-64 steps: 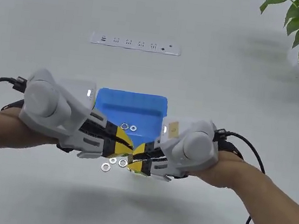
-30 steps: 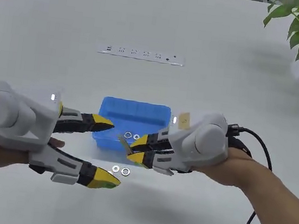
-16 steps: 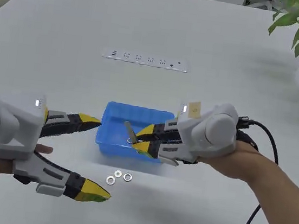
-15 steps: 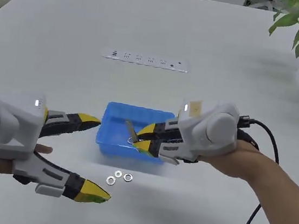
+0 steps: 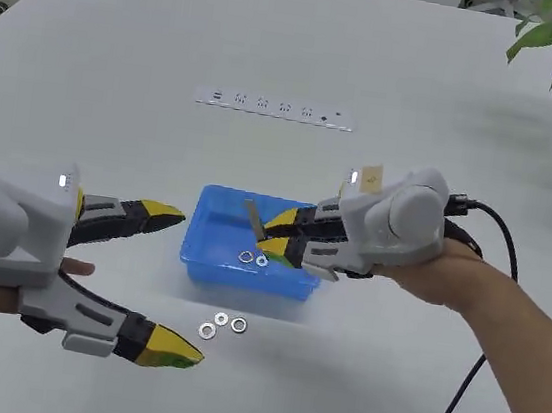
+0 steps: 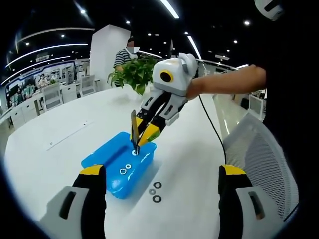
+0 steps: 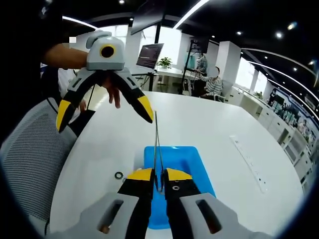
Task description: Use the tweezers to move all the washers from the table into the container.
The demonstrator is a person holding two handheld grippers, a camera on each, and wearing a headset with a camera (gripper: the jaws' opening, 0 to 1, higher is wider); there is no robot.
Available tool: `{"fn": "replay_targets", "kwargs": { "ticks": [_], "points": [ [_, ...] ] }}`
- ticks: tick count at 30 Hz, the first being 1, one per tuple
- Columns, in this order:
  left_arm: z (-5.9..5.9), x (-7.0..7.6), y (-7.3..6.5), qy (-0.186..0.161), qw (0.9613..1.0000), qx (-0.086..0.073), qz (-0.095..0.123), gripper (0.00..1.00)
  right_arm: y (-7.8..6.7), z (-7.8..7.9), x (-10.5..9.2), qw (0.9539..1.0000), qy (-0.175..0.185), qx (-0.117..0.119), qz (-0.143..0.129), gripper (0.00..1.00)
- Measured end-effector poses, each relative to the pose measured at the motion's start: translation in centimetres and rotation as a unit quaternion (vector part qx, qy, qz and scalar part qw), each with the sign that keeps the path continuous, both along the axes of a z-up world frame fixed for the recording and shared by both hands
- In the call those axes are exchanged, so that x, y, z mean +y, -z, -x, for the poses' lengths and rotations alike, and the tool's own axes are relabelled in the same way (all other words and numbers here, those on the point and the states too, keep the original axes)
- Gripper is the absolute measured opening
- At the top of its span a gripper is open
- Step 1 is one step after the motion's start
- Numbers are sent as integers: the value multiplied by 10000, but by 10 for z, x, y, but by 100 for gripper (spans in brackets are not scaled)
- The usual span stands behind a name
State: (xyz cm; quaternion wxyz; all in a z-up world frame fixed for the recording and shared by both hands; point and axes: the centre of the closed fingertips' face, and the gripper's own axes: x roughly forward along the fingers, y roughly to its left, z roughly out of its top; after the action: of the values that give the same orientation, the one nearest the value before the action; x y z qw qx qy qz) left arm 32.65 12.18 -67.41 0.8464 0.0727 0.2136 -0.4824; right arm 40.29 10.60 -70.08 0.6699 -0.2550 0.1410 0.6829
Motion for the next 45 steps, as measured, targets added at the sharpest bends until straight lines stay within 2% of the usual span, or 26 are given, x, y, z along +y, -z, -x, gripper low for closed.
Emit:
{"fn": "replay_targets", "kwargs": {
  "ticks": [14, 31, 38, 45],
  "points": [
    [-6, 4, 2, -28, 10000, -7, -42, 99, 15, -18, 2, 10000, 48, 61, 5, 9],
    [-28, 7, 1, -16, 10000, -35, -56, 97, 36, -32, 5, 9998, 52, 167, 25, 9],
    [-36, 5, 4, 23, 10000, -30, -92, 89, 42, -34, 4, 9997, 59, 224, 45, 9],
    [-51, 2, 5, 66, 9998, -90, -154, 76, 45, -35, 4, 9996, 68, 265, 44, 9]
  ]
}}
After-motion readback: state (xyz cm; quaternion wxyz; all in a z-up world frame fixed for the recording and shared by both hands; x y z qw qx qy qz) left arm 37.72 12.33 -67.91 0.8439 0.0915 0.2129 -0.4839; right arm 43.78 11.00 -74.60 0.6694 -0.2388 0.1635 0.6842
